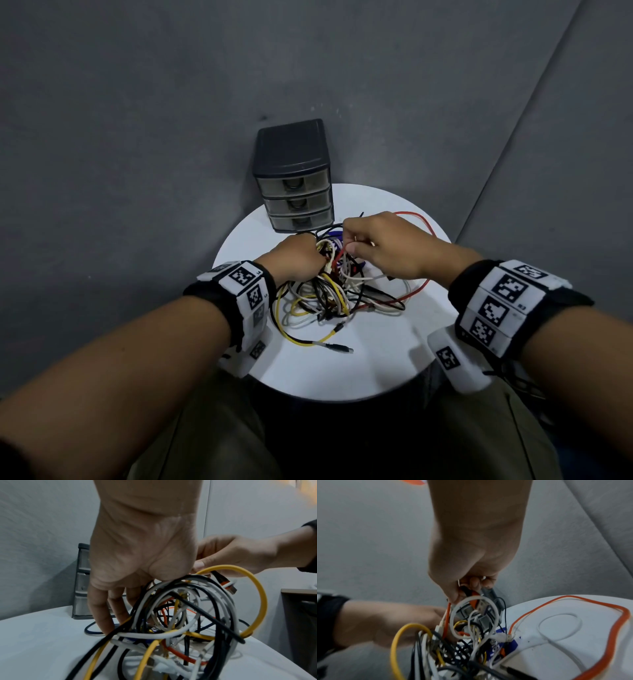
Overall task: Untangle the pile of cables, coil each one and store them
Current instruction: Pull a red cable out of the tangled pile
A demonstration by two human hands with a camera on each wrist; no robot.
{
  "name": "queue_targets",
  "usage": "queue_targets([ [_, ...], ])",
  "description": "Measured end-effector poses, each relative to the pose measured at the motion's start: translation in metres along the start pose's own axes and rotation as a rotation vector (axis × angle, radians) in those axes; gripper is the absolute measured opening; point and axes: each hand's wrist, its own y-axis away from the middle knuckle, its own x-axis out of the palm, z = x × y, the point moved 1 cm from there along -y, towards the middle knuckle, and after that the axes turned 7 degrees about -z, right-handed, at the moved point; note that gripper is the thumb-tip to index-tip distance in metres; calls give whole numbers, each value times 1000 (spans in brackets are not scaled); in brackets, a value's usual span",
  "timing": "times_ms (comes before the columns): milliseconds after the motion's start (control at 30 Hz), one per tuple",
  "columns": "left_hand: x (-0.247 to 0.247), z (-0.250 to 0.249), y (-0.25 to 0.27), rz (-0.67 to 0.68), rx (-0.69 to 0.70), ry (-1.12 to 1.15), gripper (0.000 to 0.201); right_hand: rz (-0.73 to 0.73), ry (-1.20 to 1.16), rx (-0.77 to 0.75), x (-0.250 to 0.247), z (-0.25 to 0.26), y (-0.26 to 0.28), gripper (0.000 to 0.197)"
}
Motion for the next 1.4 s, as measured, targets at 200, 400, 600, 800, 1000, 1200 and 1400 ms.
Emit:
queue_targets([
  [200,-9,3,6,15,17,122,11,-63,-44,76,-12,2,1,10],
  [400,-11,8,7,71,0,297,18,-111,-175,108,-12,0,-4,13],
  [600,-16,19,10,172,-104,387,32,-70,-112,126,-12,-9,-6,11],
  [800,-14,21,8,191,-74,397,14,51,-66,63,-6,-11,-5,15],
  [1000,-12,13,6,148,-58,348,12,34,118,46,12,-2,-12,28],
  [1200,-10,11,1,76,-97,343,15,-217,200,84,3,-10,-13,33],
  [1400,-9,17,0,68,-56,371,24,-18,111,71,-18,-11,-10,14],
])
